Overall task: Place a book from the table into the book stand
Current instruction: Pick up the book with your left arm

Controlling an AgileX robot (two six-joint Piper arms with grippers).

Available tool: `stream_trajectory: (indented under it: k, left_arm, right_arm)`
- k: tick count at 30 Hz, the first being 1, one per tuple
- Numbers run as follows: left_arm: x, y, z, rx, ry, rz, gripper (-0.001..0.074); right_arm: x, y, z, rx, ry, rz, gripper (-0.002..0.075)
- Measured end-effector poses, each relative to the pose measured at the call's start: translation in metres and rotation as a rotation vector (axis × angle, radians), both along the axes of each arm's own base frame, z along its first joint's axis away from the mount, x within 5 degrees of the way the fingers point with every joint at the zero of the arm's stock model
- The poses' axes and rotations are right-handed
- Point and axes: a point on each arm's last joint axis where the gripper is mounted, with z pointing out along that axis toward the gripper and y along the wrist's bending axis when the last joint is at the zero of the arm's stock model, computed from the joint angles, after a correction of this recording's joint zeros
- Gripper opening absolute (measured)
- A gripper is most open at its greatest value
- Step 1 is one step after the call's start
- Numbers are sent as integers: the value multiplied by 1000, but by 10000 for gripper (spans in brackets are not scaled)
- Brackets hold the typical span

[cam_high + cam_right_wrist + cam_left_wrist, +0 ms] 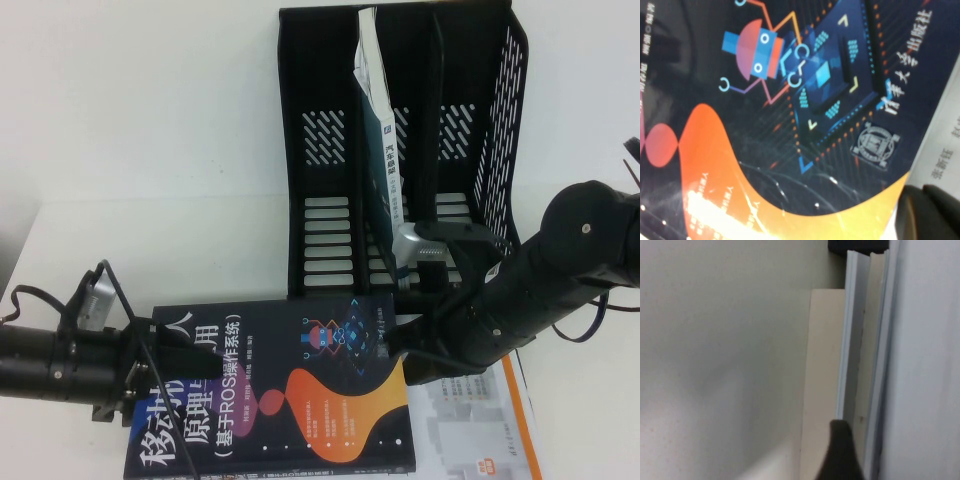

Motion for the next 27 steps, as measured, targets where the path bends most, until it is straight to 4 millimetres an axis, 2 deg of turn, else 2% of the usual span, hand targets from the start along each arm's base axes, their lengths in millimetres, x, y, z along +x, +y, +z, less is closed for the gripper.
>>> stream_trajectory:
  k: [4,8,9,15,18,22,27]
  left_arm:
    - [0,1,-1,13,-6,-2,346]
    - [0,-1,2,-17,-14,-11,141]
    - [-1,-1,2,-26,-13,-14,118]
    - [-1,1,4,-39,-6,-3,120]
    - [-3,2,12,-36,-8,3,120]
    - [-5,4,35,3,-61,-8,120]
    - [-16,3,74,45,-173,-12,118]
  right_arm:
    - [0,0,0,-1,-2,8,-2]
    - [0,0,0,-2,-4,11,-1]
    - [0,0,0,-3,-5,12,-1]
    - [0,-1,-1,-21,-15,25,-1]
    - [-3,-4,3,-41,-11,43,-1]
    - [-8,-11,17,-80,-43,64,-1]
    - [-16,-19,36,-111,-78,84,-2]
